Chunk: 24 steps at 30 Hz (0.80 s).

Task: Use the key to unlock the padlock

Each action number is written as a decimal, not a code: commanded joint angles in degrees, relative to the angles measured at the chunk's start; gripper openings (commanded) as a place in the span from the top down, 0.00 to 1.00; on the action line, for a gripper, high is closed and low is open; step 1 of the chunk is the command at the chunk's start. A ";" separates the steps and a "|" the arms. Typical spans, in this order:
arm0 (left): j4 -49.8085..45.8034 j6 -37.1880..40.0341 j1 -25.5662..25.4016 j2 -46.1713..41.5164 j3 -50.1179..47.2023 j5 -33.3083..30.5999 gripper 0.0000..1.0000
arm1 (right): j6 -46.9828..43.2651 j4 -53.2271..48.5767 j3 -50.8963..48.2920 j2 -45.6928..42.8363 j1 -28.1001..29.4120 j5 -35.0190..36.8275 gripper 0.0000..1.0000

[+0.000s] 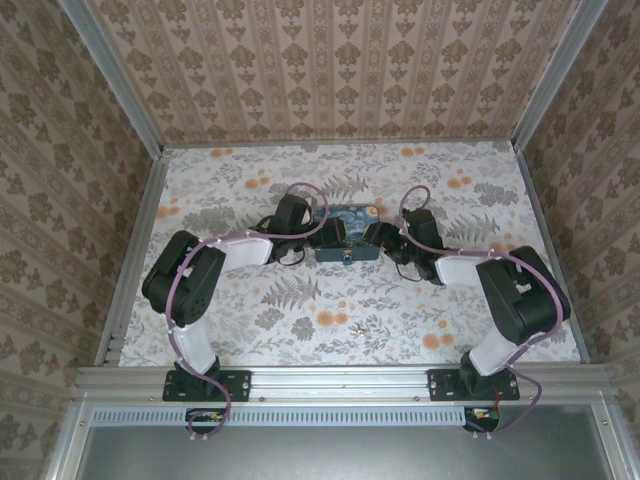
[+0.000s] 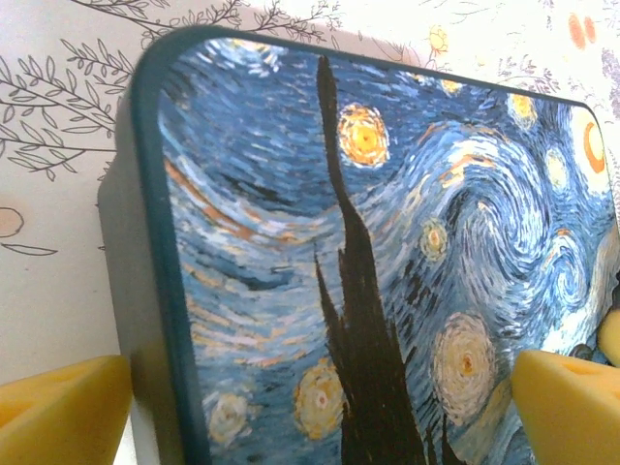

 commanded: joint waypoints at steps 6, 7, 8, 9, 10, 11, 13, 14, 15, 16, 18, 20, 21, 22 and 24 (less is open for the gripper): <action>0.90 -2.16 5.75 -8.54 -6.73 0.50 0.00 | -6.63 -22.99 -4.32 -21.02 1.78 8.87 0.32; 0.33 -1.84 6.24 -9.58 -7.18 0.68 0.00 | -7.35 -25.50 -4.76 -22.86 2.33 9.00 0.32; -0.30 -1.65 6.66 -10.81 -7.72 0.85 0.00 | -8.28 -28.44 -4.92 -24.87 2.93 8.81 0.33; -0.79 -1.51 6.89 -11.97 -8.52 1.03 0.00 | -9.13 -31.16 -5.01 -26.30 3.83 8.74 0.34; -1.23 -1.47 6.99 -13.45 -9.48 1.23 0.00 | -10.00 -34.28 -4.97 -27.81 5.06 9.05 0.34; -1.75 -1.42 6.96 -15.14 -10.53 1.35 0.00 | -10.65 -37.04 -4.92 -28.92 6.37 9.13 0.34; -3.79 -1.63 6.60 -18.04 -12.59 1.13 0.00 | -11.37 -41.41 -4.88 -30.38 9.26 9.62 0.36; -5.35 -1.65 6.35 -19.67 -13.45 0.59 0.00 | -11.49 -43.61 -4.75 -30.78 11.36 10.46 0.36; -6.81 -1.77 6.03 -20.84 -14.12 -0.01 0.00 | -11.36 -45.24 -4.68 -31.05 13.16 11.32 0.37; -8.18 -1.84 5.57 -21.99 -14.73 -0.66 0.00 | -10.95 -46.86 -4.65 -31.10 15.43 12.55 0.37; -9.13 -2.19 4.66 -23.71 -16.04 -1.54 0.00 | -9.02 -48.80 -4.83 -30.89 19.85 15.05 0.38; -9.38 -2.82 3.37 -24.85 -17.11 -2.64 0.00 | -6.59 -50.66 -4.66 -30.24 23.69 17.65 0.39; -9.35 -2.87 2.86 -24.99 -17.31 -2.94 0.00 | -5.28 -50.98 -4.65 -29.93 25.46 18.57 0.40; -9.35 -2.91 2.31 -25.16 -17.44 -3.27 0.00 | -3.76 -51.25 -4.65 -29.55 27.39 19.52 0.41; -9.34 -2.87 1.35 -25.01 -17.39 -3.79 0.00 | -0.11 -51.55 -4.63 -28.89 31.07 21.76 0.41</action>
